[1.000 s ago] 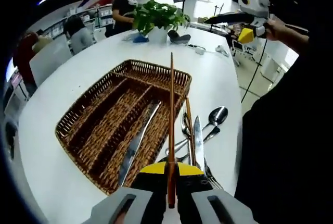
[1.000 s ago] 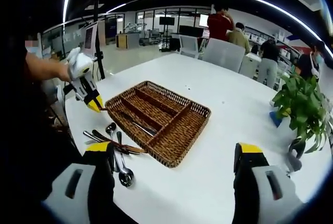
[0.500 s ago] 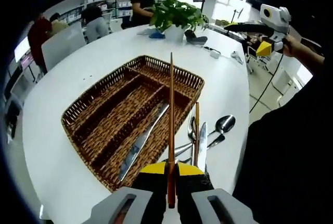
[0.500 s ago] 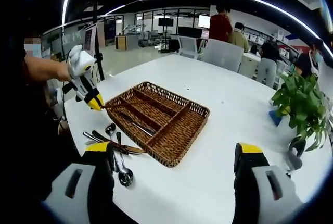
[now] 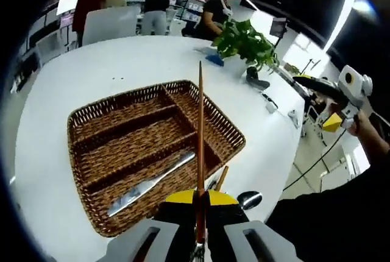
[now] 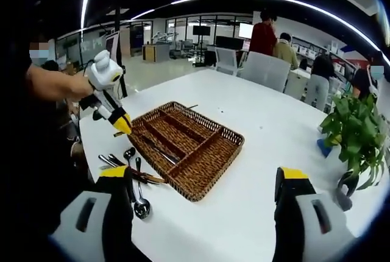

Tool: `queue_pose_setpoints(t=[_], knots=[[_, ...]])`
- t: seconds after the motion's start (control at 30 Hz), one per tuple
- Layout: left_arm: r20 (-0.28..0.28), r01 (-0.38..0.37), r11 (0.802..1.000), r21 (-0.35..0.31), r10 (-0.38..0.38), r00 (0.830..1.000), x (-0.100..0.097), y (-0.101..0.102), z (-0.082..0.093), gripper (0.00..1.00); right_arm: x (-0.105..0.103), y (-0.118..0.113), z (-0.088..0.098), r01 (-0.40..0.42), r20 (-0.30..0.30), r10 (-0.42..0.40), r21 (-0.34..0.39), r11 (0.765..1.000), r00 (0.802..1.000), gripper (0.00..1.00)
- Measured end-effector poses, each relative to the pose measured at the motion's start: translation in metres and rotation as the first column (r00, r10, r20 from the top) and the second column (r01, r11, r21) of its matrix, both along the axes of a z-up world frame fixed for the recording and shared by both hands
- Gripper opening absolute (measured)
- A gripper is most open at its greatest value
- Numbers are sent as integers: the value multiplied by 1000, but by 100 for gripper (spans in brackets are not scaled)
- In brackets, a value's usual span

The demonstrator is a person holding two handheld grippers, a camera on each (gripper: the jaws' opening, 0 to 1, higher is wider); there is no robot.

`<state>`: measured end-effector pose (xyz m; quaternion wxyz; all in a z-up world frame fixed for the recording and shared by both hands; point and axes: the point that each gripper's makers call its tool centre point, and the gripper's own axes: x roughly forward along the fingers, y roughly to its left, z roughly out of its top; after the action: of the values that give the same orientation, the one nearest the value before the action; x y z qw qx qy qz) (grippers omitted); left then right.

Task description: Arrange the knives, forks, and spoons in their matching storage slots by inserting each utensil handle-first until every utensil is classified and aligned in the correct compartment

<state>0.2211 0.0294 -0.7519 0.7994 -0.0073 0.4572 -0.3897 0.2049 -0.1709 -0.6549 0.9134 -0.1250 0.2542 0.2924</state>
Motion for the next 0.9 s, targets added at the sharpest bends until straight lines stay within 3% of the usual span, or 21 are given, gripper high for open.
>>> queue_pose_setpoints(t=[0.1,0.17,0.5,0.67,0.73,0.9], knots=[[-21,-31,1000,2,31,999,6,-7,-5,3,0,3,0,-3,0,3,3,1000,1000,99],[-101,-109,993,-52,104,990,9,-14,-1,3,-2,5,0,-11,0,11,0,1000,1000,99],[-158,-222,960,-167,196,968,34,-54,6,3,-5,-3,2,6,7,-6,-6,1000,1000,99],[-156,-296,944,-149,273,949,50,-60,-1,3,-2,-2,6,12,11,-12,9,1000,1000,99],[-127,-296,948,-114,282,951,53,-60,-4,3,-1,-1,6,13,13,-13,12,1000,1000,99],[-140,-329,935,-137,310,940,57,-70,5,3,0,0,5,7,12,-7,10,1000,1000,99]])
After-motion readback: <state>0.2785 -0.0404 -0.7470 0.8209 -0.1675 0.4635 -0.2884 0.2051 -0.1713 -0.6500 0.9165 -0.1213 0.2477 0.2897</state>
